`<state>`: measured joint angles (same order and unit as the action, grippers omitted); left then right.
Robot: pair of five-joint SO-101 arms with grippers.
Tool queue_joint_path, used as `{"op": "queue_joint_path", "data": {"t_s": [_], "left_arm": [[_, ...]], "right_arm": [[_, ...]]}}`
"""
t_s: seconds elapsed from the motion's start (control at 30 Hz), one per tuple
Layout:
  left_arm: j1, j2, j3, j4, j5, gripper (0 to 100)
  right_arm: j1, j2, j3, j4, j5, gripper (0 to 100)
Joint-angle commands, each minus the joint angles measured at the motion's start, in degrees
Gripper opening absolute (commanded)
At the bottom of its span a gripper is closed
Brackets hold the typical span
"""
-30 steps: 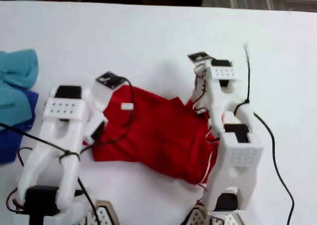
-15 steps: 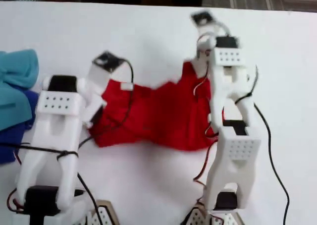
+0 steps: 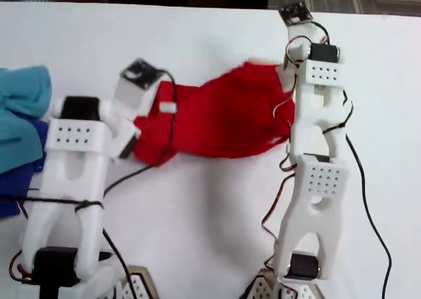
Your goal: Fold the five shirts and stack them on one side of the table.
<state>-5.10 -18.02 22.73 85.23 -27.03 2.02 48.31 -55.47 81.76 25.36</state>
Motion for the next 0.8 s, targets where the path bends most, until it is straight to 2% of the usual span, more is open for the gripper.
{"op": "queue_joint_path", "data": {"t_s": [0.0,0.27,0.47,0.77], "left_arm": [[0.6,-2.0,8.2,-5.7,-0.2,4],[0.2,-2.2,18.7,-12.5,0.2,19],[0.1,-2.2,18.9,-12.6,0.3,20],[0.1,-2.2,18.6,-12.6,0.3,20]], "right_arm": [[-1.7,-2.2,-5.1,3.6,0.0,33.5],[-14.2,-3.8,-12.6,11.5,-11.1,32.7],[-22.9,3.4,-12.0,9.3,-12.5,32.7],[-27.0,12.9,-13.7,3.4,-12.5,32.7]]}}
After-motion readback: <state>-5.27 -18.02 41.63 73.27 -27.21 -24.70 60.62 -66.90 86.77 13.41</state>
